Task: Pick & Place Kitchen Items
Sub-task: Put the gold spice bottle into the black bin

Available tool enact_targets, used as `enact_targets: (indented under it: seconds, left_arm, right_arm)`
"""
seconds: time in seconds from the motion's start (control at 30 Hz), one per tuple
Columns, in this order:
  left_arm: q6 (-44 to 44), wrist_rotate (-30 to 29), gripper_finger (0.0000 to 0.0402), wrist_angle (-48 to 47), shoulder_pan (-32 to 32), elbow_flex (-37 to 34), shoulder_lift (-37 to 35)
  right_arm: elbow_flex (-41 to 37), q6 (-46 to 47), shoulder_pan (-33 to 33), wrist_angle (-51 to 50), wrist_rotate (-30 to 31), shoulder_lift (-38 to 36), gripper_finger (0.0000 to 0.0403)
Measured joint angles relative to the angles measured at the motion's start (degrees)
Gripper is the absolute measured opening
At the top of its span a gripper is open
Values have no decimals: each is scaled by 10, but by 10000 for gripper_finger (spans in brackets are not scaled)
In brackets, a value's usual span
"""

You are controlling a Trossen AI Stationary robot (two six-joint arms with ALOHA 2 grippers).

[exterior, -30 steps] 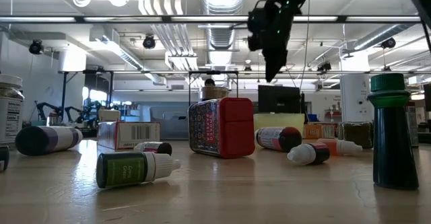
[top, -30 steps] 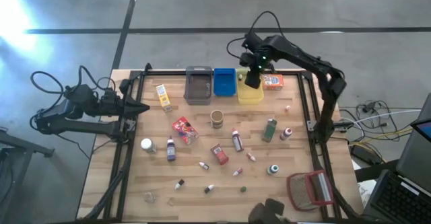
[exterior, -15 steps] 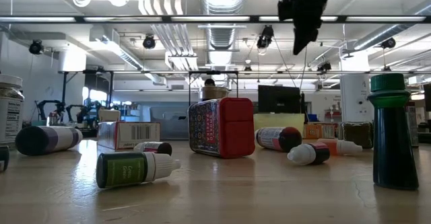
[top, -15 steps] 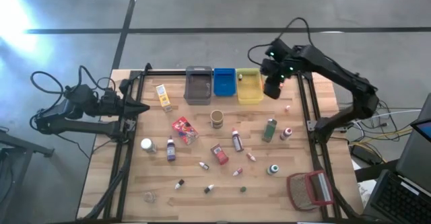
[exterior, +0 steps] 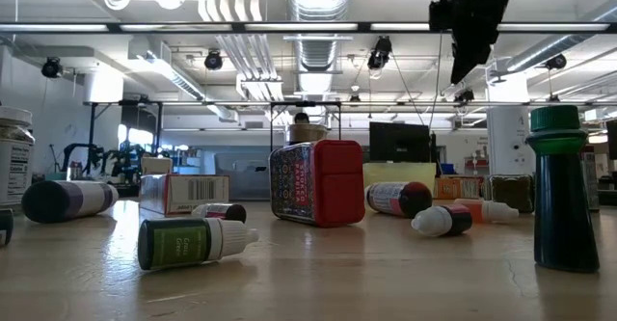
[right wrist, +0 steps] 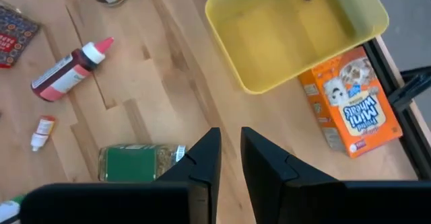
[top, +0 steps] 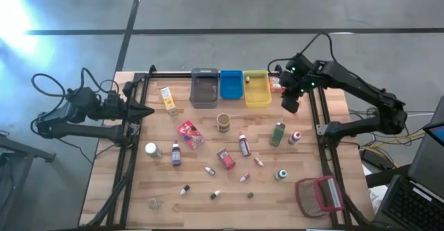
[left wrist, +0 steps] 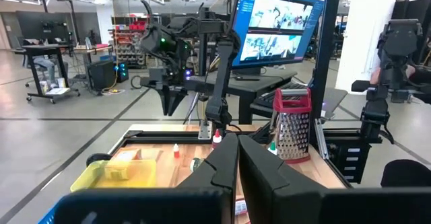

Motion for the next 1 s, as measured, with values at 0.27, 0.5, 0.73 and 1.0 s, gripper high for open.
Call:
enact_targets:
  seconds: [0.27, 0.5, 0.73, 1.0]
  left_arm:
    - [0, 0, 19, 0, 0, 0, 0]
    - [0, 0, 19, 0, 0, 0, 0]
    - [0, 0, 19, 0, 0, 0, 0]
    - [0, 0, 19, 0, 0, 0, 0]
  right_arm:
    - [-40, 4, 45, 83, 0, -6, 75]
    - [-56, 4, 81, 93, 0, -6, 99]
    - [-74, 41, 99, 89, 0, -22, 109]
    - [-74, 65, 137, 61, 1, -23, 93]
